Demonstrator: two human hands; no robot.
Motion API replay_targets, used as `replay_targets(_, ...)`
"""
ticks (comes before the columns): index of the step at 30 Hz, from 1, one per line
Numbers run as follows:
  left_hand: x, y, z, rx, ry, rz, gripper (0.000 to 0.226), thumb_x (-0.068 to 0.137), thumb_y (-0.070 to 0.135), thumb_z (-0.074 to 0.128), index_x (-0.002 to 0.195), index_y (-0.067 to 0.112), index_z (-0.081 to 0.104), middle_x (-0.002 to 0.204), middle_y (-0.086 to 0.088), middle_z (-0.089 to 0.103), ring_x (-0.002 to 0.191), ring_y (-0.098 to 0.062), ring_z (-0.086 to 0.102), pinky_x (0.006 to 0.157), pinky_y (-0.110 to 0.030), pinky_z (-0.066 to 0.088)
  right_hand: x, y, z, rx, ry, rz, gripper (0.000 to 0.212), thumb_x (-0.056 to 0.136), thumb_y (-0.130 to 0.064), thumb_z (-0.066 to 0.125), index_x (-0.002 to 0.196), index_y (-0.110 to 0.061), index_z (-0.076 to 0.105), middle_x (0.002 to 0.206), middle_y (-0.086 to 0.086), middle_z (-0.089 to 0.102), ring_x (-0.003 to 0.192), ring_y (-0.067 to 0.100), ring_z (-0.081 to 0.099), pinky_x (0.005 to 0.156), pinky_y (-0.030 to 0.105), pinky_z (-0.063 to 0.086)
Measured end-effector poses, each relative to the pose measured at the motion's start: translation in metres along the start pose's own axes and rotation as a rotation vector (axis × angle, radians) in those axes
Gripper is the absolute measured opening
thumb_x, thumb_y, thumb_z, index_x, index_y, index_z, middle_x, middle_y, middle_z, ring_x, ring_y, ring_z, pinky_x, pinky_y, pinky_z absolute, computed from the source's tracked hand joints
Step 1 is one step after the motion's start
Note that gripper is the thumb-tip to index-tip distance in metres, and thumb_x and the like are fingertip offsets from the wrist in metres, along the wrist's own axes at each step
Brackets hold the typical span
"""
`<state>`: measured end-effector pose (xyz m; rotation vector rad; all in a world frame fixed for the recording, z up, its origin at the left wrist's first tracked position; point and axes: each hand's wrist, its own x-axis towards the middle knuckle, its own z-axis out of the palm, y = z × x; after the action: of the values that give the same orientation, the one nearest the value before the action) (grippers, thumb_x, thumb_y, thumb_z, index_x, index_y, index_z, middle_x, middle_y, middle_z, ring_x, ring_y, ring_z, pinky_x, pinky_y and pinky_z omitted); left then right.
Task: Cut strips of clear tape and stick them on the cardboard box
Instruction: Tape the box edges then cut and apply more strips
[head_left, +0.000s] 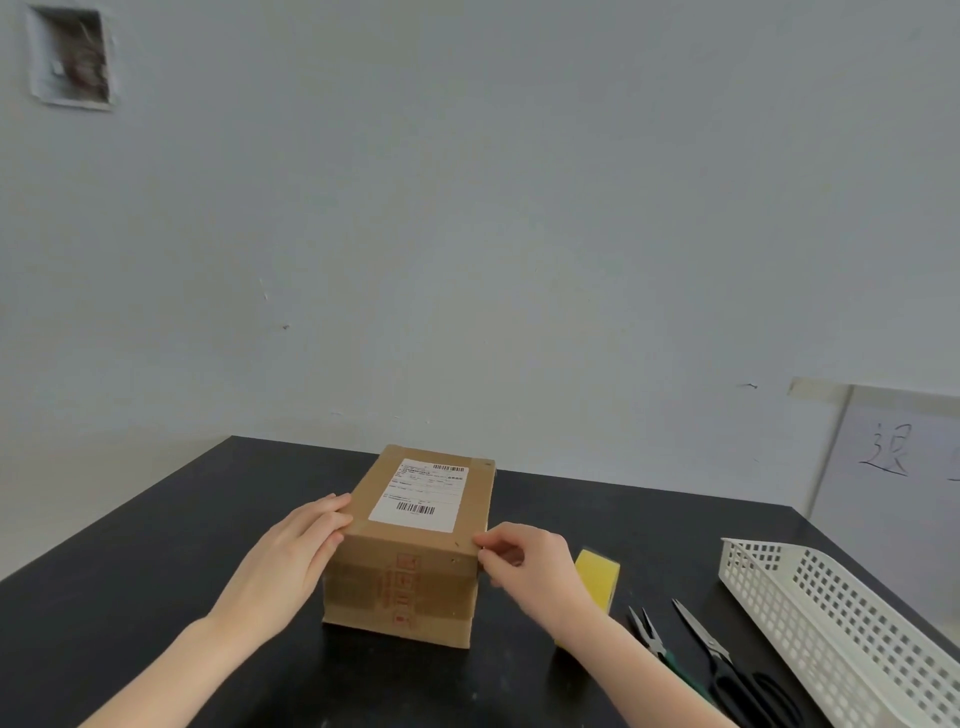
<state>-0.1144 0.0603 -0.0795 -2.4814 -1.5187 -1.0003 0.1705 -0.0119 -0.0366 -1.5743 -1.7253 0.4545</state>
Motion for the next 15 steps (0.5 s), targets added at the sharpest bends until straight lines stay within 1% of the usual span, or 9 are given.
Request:
replay_targets(2,0.001,0.003,-0.001,-0.022,-0.019,-0.019,0.033,0.097,0.026,0.050,0.129,0.025,0.056,0.148,0.008,0.043,0.131,-0.013,0.047,0.106,-0.032,0.039,-0.002,-0.001,0.000,-0.008,-0.001,-0.013,0.021,0.093,-0.023,0.062,0.112,-0.027,0.070,0.100,-0.013,0.067,0.088,0.004,0.065,0.083,0.018,0.055)
replay_targets(4,0.003,0.005,-0.003,-0.043,-0.022,-0.034,0.029,0.097,0.030,0.050,0.125,0.026,0.058,0.146,0.008,0.044,0.129,-0.013,0.049,0.103,-0.032,0.043,-0.003,-0.002,-0.001,-0.012,-0.004,-0.022,0.022,0.093,-0.023,0.061,0.113,-0.027,0.070,0.101,-0.013,0.067,0.088,0.004,0.064,0.083,0.017,0.055)
replay_targets(6,0.006,0.010,-0.005,-0.033,-0.001,-0.036,0.021,0.095,0.033,0.053,0.113,0.027,0.061,0.140,0.008,0.051,0.124,-0.014,0.053,0.099,-0.033,0.046,-0.004,-0.002,-0.004,-0.008,-0.017,-0.027,0.024,0.093,-0.024,0.061,0.116,-0.026,0.069,0.103,-0.011,0.068,0.089,0.003,0.064,0.085,0.017,0.054)
replay_targets(8,0.013,0.016,-0.007,-0.004,0.055,-0.029,0.013,0.093,0.037,0.055,0.097,0.027,0.063,0.132,0.007,0.057,0.118,-0.014,0.056,0.095,-0.034,0.047,-0.005,-0.002,-0.007,-0.017,-0.024,-0.037,0.026,0.094,-0.025,0.060,0.119,-0.028,0.067,0.105,-0.013,0.067,0.090,0.001,0.063,0.084,0.013,0.052)
replay_targets(10,0.021,0.026,-0.010,-0.009,0.121,-0.008,0.019,0.093,0.041,0.052,0.088,0.026,0.064,0.123,0.008,0.061,0.111,-0.013,0.058,0.090,-0.033,0.047,-0.007,-0.001,-0.013,-0.023,0.031,-0.052,0.027,0.094,-0.025,0.059,0.119,-0.030,0.066,0.101,-0.016,0.067,0.090,-0.002,0.062,0.080,0.009,0.050)
replay_targets(12,0.030,0.042,-0.013,-0.055,0.163,0.026,0.025,0.092,0.043,0.047,0.088,0.026,0.064,0.116,0.011,0.061,0.107,-0.009,0.056,0.085,-0.028,0.046,-0.008,0.002,-0.023,0.013,0.128,-0.045,0.024,0.094,-0.022,0.058,0.115,-0.031,0.067,0.097,-0.015,0.068,0.090,-0.001,0.064,0.082,0.014,0.053)
replay_targets(14,0.039,0.062,-0.012,-0.121,0.161,0.072,0.017,0.093,0.038,0.051,0.090,0.026,0.063,0.113,0.013,0.060,0.106,-0.006,0.054,0.082,-0.021,0.044,-0.009,0.010,-0.036,0.069,0.227,-0.022,0.022,0.094,-0.019,0.058,0.110,-0.029,0.069,0.096,-0.014,0.069,0.091,0.002,0.065,0.085,0.020,0.054)
replay_targets(15,0.044,0.072,-0.009,-0.151,0.141,0.092,0.010,0.094,0.034,0.055,0.091,0.028,0.062,0.113,0.014,0.059,0.106,-0.004,0.052,0.081,-0.018,0.045,-0.009,0.015,-0.043,0.084,0.275,-0.010,0.021,0.094,-0.017,0.058,0.108,-0.028,0.070,0.097,-0.014,0.068,0.092,0.003,0.065,0.085,0.021,0.054)
